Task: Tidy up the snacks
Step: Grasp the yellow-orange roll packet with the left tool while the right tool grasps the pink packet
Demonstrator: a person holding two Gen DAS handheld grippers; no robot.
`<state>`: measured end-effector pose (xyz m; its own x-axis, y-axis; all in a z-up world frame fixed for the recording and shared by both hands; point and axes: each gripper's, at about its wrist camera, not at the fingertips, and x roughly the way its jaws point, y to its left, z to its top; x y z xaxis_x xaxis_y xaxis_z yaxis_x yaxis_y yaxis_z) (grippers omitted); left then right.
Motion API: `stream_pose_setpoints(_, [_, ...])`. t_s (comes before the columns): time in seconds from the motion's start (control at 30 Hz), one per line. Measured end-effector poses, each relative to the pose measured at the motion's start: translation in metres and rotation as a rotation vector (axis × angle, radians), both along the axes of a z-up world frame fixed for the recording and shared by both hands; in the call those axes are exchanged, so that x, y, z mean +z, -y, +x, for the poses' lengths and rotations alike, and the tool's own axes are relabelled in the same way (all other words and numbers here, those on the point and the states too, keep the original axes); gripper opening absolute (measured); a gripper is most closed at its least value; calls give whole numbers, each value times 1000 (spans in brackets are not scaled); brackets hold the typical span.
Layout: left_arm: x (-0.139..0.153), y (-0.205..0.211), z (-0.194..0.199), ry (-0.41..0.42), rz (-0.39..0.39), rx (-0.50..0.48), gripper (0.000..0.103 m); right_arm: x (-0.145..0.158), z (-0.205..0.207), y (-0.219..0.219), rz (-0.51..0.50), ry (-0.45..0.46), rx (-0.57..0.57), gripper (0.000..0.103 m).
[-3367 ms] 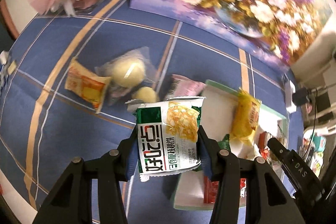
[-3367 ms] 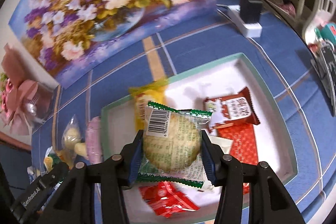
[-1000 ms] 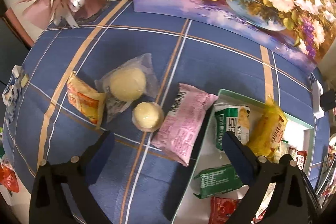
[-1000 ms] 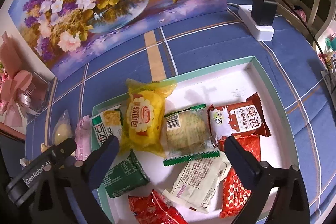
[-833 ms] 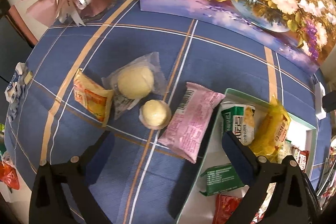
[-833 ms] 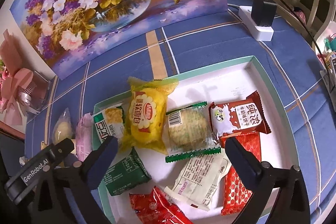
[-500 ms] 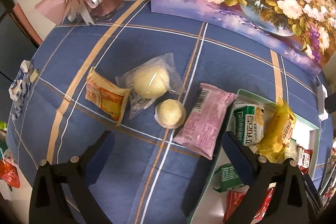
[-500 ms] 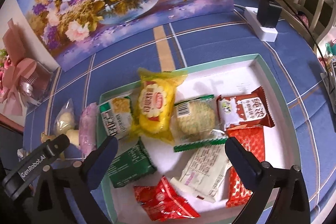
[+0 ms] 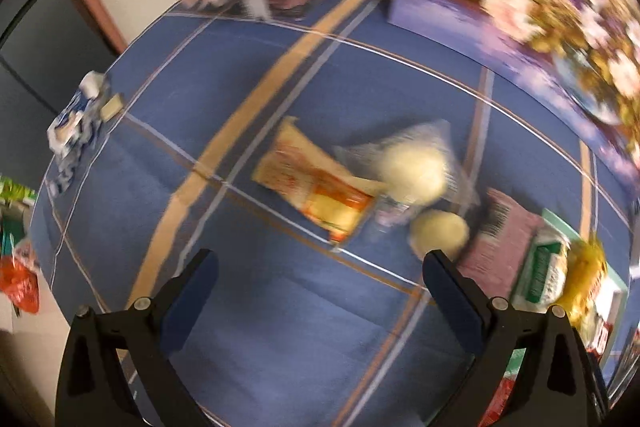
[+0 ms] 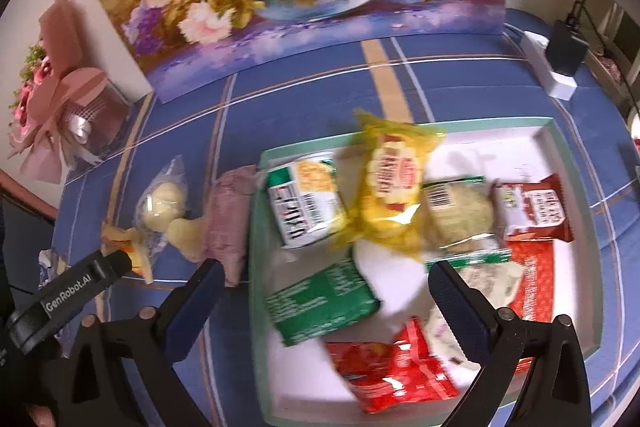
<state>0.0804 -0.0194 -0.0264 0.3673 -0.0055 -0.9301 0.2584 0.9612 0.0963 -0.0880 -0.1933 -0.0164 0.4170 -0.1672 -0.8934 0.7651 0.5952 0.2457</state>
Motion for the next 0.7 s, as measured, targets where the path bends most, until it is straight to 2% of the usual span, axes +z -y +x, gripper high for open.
stream_pose_setpoints(0.13, [4,-28,16,5,-21,78,102,-1,12,-9,23,24,28,102])
stream_pose_setpoints(0.3, [4,-54,33,3,-37,152,102,4,30,-22,4,34,70,102])
stream_pose_setpoints(0.5, [0,-71,45,-23,-67,202,102,6,51,-36,-18,29,115,102])
stream_pose_setpoints(0.7, [-6,-80,56,-30,-65,229,102,1,73,-53,-33,14,168,102])
